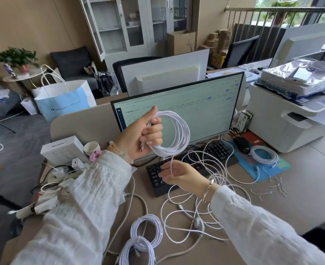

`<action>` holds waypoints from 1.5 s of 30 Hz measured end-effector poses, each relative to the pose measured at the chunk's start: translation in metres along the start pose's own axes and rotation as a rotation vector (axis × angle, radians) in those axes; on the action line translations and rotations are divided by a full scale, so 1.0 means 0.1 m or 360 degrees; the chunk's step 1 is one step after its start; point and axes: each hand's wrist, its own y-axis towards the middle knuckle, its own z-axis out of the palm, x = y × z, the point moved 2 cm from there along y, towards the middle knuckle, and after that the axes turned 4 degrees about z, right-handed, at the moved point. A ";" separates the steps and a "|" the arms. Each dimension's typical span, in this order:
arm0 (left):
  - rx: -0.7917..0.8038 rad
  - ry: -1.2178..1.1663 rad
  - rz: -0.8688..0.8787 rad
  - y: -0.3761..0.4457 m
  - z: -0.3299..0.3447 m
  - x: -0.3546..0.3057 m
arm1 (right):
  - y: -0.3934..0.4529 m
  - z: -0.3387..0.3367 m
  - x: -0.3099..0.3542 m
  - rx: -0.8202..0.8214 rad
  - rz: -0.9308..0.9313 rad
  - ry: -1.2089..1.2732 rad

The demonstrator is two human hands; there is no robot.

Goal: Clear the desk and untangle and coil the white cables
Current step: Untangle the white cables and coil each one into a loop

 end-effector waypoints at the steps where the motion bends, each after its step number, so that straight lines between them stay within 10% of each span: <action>1: -0.0078 0.0027 0.0079 0.02 -0.02 -0.02 | -0.02 0.05 -0.02 0.0018 0.0043 -0.0081; 7: -0.0605 0.0206 0.0523 0.13 -0.38 -0.10 | -0.15 -0.01 -0.10 -0.0339 -0.0121 -0.1522; 15: -0.0781 0.0805 0.0642 0.13 -0.45 0.00 | -0.40 -0.28 0.22 -0.0585 -0.0892 -0.1249; 22: -0.0486 0.1585 0.0165 0.09 -0.06 0.30 | -0.44 -0.36 0.82 -0.0623 -0.1181 -0.1068; 35: 0.0253 0.0642 -0.0527 -0.01 0.12 0.40 | -0.43 -0.78 0.69 -0.0511 -0.0589 -0.0246; 45: 0.0404 -0.0172 0.0237 -0.11 0.00 -0.37 | -0.26 -1.01 -0.27 -0.0466 -0.0006 -0.0404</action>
